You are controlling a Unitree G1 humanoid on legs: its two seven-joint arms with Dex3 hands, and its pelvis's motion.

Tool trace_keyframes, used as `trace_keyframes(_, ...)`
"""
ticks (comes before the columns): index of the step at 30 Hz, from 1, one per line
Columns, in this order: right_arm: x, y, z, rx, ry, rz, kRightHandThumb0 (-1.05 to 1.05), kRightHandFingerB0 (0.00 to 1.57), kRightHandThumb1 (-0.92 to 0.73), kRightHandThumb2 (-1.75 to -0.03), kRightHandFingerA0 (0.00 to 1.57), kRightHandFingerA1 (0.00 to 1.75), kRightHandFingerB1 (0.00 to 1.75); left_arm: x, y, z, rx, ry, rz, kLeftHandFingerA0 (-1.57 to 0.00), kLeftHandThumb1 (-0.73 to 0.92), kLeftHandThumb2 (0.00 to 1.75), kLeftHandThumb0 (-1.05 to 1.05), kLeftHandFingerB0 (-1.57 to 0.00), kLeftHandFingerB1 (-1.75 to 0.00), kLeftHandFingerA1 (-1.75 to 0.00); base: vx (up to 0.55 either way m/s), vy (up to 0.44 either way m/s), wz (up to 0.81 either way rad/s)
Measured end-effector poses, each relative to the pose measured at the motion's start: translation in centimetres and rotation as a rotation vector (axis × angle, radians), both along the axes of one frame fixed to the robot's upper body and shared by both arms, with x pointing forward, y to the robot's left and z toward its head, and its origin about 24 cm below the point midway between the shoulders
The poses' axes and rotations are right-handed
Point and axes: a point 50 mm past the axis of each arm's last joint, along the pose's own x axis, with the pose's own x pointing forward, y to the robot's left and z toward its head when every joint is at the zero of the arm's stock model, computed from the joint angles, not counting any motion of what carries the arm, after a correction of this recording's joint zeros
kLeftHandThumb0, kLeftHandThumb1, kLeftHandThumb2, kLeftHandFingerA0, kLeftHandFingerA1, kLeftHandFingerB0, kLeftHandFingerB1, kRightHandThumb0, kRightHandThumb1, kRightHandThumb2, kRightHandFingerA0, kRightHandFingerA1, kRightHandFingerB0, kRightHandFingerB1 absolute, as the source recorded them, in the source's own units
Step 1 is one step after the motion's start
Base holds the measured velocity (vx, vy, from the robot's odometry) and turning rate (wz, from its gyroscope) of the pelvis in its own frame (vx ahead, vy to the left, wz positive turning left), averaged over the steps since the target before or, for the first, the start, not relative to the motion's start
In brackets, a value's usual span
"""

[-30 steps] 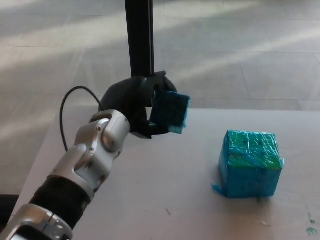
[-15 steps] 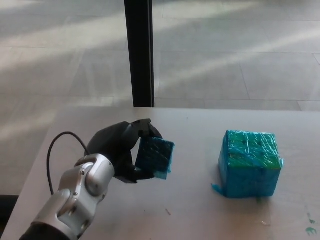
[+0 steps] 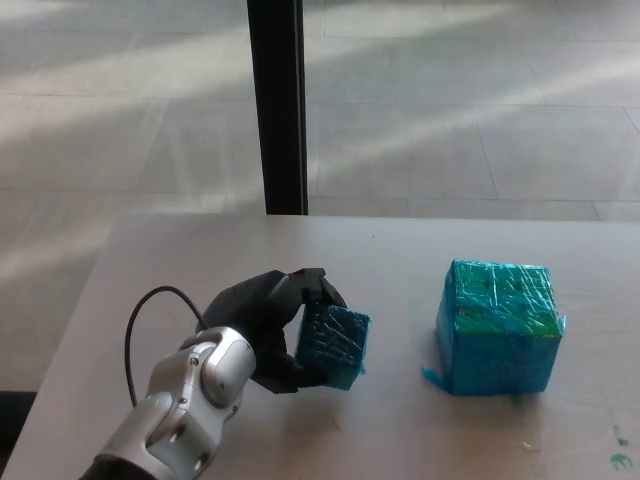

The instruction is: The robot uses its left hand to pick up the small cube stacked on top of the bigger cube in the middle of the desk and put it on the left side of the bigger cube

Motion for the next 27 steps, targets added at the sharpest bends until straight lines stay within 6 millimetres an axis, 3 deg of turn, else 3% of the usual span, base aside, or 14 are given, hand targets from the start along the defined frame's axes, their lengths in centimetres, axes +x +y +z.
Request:
trace_keyframes(4,0.0,0.0,0.0,0.001,0.001,-0.002,-0.78,0.51,-0.55,-0.75,0.72,1.04,0.82,0.2,0.0,0.1,0.052,0.032,-0.003,-0.74,0.53,0.56,-0.47,-0.47,-0.47,-0.96,0.00,0.000,0.00)
trace_keyframes(5,0.0,0.0,0.0,0.001,0.001,-0.002,-0.77,0.50,-0.54,-0.75,0.73,1.04,0.82,0.2,-0.1,0.2,0.067,0.045,-0.007,-0.75,0.49,0.55,-0.50,-0.40,-0.43,-1.23,0.00,0.000,0.00)
trace_keyframes(7,0.0,0.0,0.0,0.001,-0.001,-0.003,-0.79,0.51,-0.55,-0.75,0.72,1.04,0.82,0.3,-0.2,0.3,0.082,0.064,-0.014,-0.95,0.41,0.78,-0.68,-0.23,-0.45,-1.21,0.00,0.000,0.00)
trace_keyframes(9,0.0,0.0,0.0,0.001,-0.001,-0.001,-0.81,0.51,-0.55,-0.75,0.71,1.04,0.83,0.4,-0.4,0.6,0.094,0.081,-0.021,-0.53,0.49,0.56,-0.69,-0.21,-0.30,-0.91,0.00,0.000,0.00)
trace_keyframes(10,0.0,0.0,0.0,0.001,-0.001,-0.001,-0.79,0.52,-0.56,-0.73,0.72,1.03,0.81,0.4,-0.5,0.7,0.101,0.088,-0.026,-0.24,0.40,0.79,-0.73,-0.09,-0.39,-0.63,0.00,0.000,0.00)
trace_keyframes(11,0.0,0.0,0.0,0.000,-0.001,0.000,-0.80,0.52,-0.56,-0.73,0.72,1.03,0.81,0.4,-0.6,0.8,0.114,0.099,-0.031,-0.05,0.49,0.56,-0.77,-0.10,-0.26,-0.47,0.00,0.000,0.00)
trace_keyframes(12,0.0,0.0,0.0,0.000,-0.001,0.000,-0.80,0.52,-0.44,-1.04,0.75,0.98,0.79,0.5,-0.6,0.9,0.124,0.111,-0.035,-0.01,0.38,0.86,-0.69,-0.07,-0.20,-0.34,0.00,0.000,0.00)
trace_keyframes(13,0.0,0.0,0.0,0.000,-0.001,0.000,-0.80,0.51,-0.55,-0.73,0.74,1.05,0.83,0.5,-0.6,0.9,0.131,0.123,-0.038,0.00,0.43,0.89,-0.77,-0.05,-0.02,-0.22,0.00,0.000,0.00)
trace_keyframes(17,0.0,0.0,0.0,0.000,-0.001,0.000,-0.80,0.52,-0.43,-1.03,0.74,0.99,0.79,0.7,-0.5,1.2,0.153,0.161,-0.043,0.00,0.41,0.90,-0.78,0.00,0.00,-0.22,0.00,0.000,0.00)
trace_keyframes(21,0.0,0.0,0.0,0.000,-0.001,0.000,-0.81,0.53,-0.41,-1.02,0.74,0.99,0.79,0.8,-0.5,1.5,0.177,0.211,-0.049,0.00,0.43,0.91,-0.82,0.00,0.00,-0.22,0.00,0.000,0.00)
trace_keyframes(23,0.0,0.0,0.0,0.001,-0.001,-0.001,-0.80,0.54,-0.54,-0.69,0.70,1.03,0.80,0.8,-0.5,1.5,0.187,0.234,-0.052,0.00,0.43,0.91,-0.82,0.00,0.00,-0.24,0.00,0.000,0.00)
trace_keyframes(25,0.0,0.0,0.0,0.001,-0.001,-0.001,-0.80,0.53,-0.41,-1.00,0.73,0.97,0.78,0.9,-0.5,1.7,0.196,0.258,-0.055,0.00,0.43,0.91,-0.82,0.00,0.00,-0.25,0.00,0.000,0.00)
trace_keyframes(26,0.0,0.0,0.0,0.001,-0.001,-0.001,-0.82,0.54,-0.53,-0.72,0.71,1.02,0.79,0.9,-0.4,1.7,0.200,0.269,-0.056,0.00,0.42,0.91,-0.81,0.00,0.00,-0.24,0.00,0.000,0.00)
trace_keyframes(27,0.0,0.0,0.0,0.001,-0.001,-0.001,-0.79,0.53,-0.41,-1.00,0.73,0.97,0.78,0.9,-0.4,1.8,0.204,0.282,-0.057,0.00,0.43,0.91,-0.82,0.00,0.00,-0.23,0.00,0.000,0.00)
